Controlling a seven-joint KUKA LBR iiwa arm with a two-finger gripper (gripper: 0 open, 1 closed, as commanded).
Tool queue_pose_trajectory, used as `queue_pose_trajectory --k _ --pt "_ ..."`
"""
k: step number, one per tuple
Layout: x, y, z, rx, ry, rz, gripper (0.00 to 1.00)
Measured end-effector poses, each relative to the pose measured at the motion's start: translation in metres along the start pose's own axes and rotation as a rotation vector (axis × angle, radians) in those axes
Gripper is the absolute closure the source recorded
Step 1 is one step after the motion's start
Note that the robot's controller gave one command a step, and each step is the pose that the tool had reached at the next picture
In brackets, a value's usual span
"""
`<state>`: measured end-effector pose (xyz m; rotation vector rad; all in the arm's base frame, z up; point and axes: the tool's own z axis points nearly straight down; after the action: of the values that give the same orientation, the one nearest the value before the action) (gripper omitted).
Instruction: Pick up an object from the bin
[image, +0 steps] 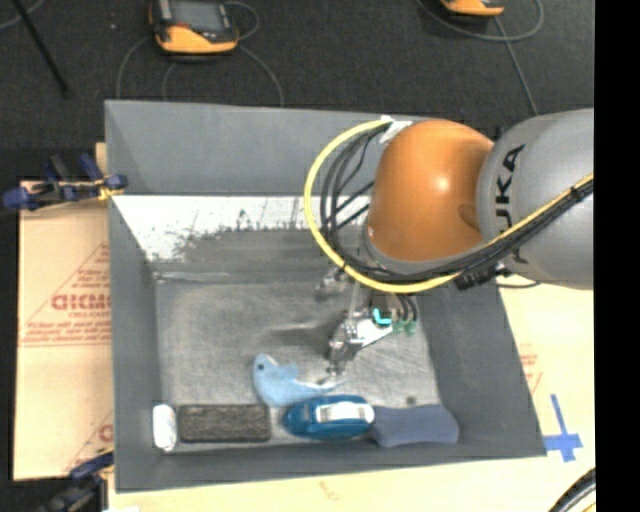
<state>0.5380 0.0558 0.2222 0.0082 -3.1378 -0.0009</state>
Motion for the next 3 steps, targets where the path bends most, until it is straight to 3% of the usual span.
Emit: queue_pose_trajectory --k 1,2,3 --pt "-0.002 0.000 -0.004 0.000 -0.008 0.002 0.00" --pt "-0.019 -0.035 0.057 0.001 -0.014 -0.044 0.00" --pt "-0.028 -0.089 0.068 0.001 -0.002 -0.194 0.00"
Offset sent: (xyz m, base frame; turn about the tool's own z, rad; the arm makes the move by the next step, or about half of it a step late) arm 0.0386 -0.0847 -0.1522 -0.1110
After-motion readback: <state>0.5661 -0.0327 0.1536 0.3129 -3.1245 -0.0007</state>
